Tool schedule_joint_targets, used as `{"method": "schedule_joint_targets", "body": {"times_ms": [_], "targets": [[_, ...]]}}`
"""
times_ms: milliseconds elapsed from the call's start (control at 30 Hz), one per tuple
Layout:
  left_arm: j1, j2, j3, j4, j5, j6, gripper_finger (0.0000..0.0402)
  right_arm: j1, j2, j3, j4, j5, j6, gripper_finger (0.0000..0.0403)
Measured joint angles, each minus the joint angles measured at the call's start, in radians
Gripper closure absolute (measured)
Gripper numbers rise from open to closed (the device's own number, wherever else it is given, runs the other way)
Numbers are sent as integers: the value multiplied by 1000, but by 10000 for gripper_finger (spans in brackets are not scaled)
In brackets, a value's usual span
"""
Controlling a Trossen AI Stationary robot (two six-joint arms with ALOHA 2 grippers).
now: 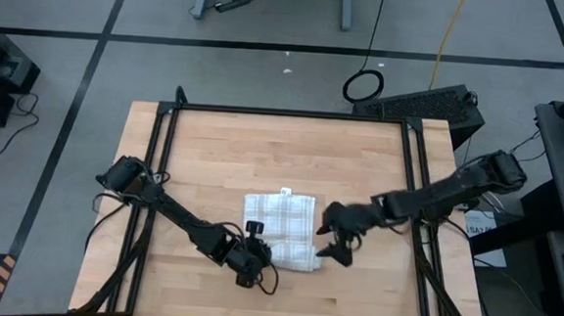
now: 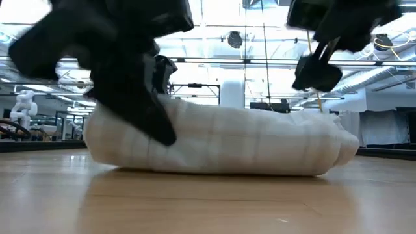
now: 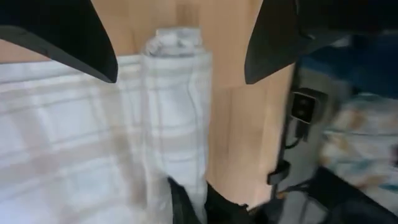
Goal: Roll towel into tight, uniform cylinder
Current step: Roll the white towel
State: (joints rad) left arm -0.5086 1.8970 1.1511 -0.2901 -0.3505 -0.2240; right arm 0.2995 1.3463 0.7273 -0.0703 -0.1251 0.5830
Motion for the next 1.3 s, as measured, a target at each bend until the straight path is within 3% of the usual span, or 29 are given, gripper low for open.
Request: {"method": "schedule_joint_targets", "body": {"times_ms": [167, 400, 567, 900, 1300], "targets": [[20, -36, 0, 3, 75, -155, 308, 177, 32, 0, 31, 262, -95, 64], [23, -63, 0, 21, 127, -269, 307, 289, 205, 3, 237, 392, -130, 64], [20, -63, 0, 16, 147, -277, 307, 305, 328, 64, 245, 492, -191, 64], [3, -63, 0, 7, 144, -346, 307, 287, 502, 161, 250, 526, -127, 64], [-43, -63, 2, -116, 138, -338, 307, 276, 494, 184, 223, 545, -151, 64]]}}
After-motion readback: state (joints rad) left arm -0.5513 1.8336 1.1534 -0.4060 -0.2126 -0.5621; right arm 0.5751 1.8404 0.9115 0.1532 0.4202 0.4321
